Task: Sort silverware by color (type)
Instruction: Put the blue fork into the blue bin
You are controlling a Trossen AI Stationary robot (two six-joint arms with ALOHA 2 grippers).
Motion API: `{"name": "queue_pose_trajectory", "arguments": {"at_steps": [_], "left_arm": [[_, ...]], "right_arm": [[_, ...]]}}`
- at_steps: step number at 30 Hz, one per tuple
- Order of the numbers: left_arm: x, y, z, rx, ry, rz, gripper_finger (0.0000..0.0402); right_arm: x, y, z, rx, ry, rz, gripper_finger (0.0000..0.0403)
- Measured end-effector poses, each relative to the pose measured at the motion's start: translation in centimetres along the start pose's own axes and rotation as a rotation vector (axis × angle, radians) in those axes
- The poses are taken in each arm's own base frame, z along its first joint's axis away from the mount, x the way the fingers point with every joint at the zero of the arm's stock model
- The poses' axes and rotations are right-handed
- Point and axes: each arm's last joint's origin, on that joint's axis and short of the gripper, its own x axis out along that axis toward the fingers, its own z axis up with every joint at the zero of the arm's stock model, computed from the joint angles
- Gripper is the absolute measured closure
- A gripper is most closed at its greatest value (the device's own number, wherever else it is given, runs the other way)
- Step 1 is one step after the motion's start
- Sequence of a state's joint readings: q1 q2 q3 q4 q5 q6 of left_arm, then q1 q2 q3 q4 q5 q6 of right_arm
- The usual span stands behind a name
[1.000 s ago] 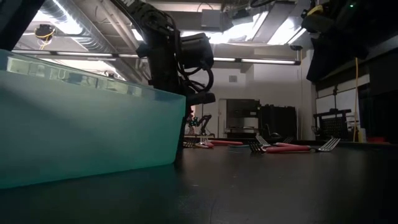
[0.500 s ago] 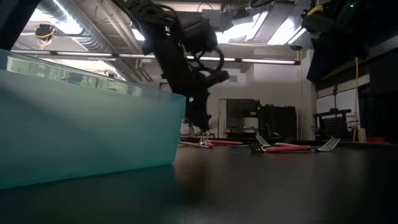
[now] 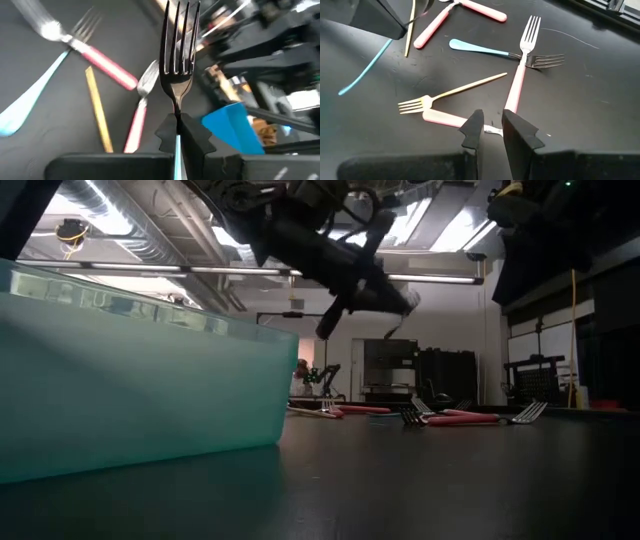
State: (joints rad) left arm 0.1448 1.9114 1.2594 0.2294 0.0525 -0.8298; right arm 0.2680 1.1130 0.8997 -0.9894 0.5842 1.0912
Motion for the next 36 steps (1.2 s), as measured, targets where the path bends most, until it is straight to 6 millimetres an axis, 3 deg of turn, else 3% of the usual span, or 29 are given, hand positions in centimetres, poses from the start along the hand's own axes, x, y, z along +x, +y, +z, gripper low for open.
{"name": "queue_pose_trajectory", "arguments": {"at_steps": [15,21,36], "left_arm": [[-0.2,-3.0,0.0,0.125,-0.198,-0.131,0.0395],[-0.4,-3.4,0.3,0.146,-0.236,-0.164,0.0395],[-0.5,-3.9,0.4,0.15,-0.265,-0.202,0.0395]], "right_arm": [[-0.4,2.4,1.5,0.116,-0.111,0.234,0.0343],[-0.6,3.1,2.0,0.17,-0.152,0.306,0.0343],[-0.8,3.4,2.5,0.216,-0.232,0.309,0.0343]]}}
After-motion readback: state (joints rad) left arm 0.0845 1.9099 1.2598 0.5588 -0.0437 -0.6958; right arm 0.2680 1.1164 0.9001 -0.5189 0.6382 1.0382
